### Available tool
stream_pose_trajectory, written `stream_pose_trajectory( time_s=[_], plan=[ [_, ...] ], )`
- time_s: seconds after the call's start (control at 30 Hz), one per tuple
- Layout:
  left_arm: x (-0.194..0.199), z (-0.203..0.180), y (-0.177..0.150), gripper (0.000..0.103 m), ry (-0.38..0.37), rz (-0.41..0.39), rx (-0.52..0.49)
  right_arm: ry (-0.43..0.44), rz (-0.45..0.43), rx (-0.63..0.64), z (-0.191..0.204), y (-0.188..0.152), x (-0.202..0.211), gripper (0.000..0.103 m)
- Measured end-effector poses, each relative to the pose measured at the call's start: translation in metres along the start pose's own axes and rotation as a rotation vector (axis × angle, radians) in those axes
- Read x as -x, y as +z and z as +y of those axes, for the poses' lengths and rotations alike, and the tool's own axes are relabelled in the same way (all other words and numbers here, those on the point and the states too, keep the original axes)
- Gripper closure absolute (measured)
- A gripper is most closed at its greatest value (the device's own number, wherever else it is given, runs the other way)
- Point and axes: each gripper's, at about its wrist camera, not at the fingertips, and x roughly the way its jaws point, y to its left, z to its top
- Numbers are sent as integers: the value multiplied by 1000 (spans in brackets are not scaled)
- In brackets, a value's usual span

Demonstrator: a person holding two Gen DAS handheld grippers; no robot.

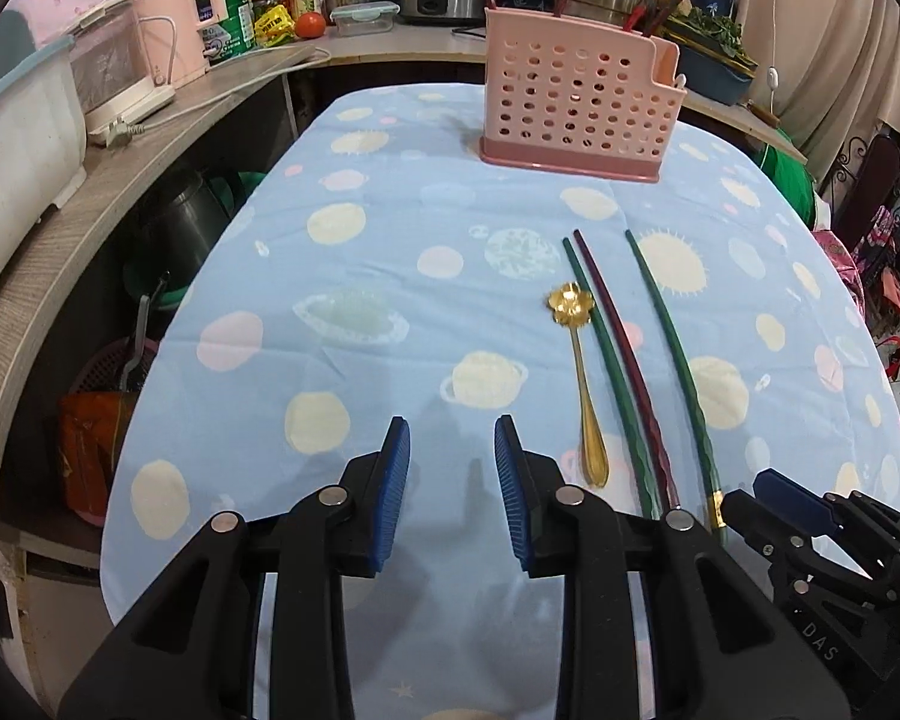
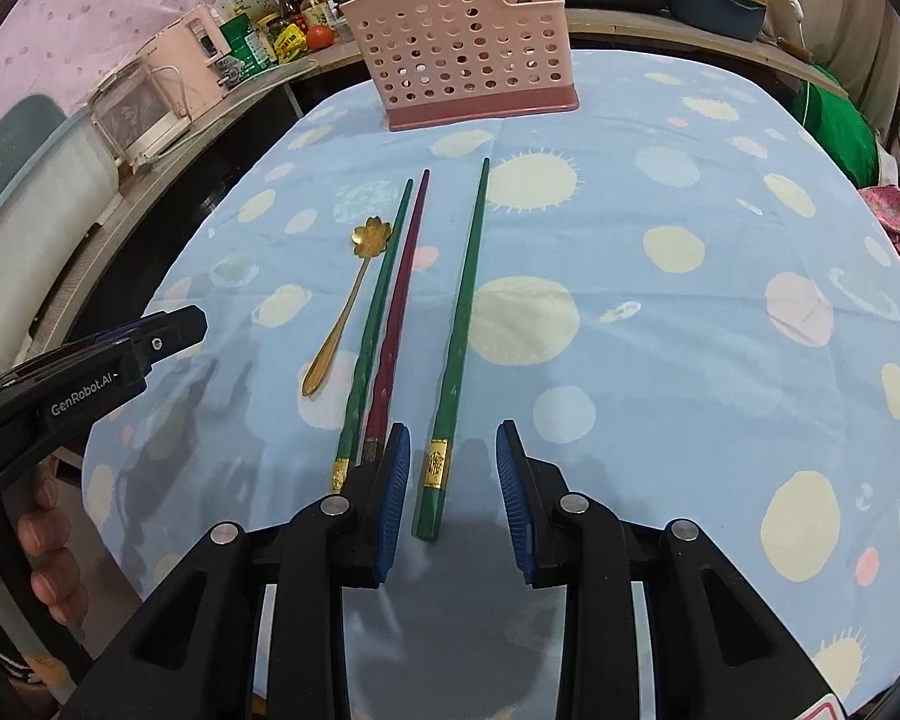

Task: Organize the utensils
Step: 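Move both open tools back down over the remaining utensils, then grasp the gold spoon with the left tool while the right tool grasps a green chopstick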

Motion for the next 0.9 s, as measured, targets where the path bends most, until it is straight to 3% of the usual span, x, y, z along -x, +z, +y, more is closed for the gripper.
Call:
stream_pose_trajectory(
  time_s=[0.43, 0.63, 0.77, 0.9],
  plan=[
    [-8, -3, -14, 75, -5, 44, -10, -21, 8, 29, 5, -8, -8, 75],
    [-10, -6, -20, 74, -13, 59, -16, -55, -4, 51, 6, -9, -9, 84],
    [-11, -10, -21, 66, -14, 60, -21, -69, -10, 44, 2, -10, -8, 94],
    [-11, -15, -21, 54, -23, 55, -35, -65, -15, 20, -4, -10, -7, 96]
  ],
)
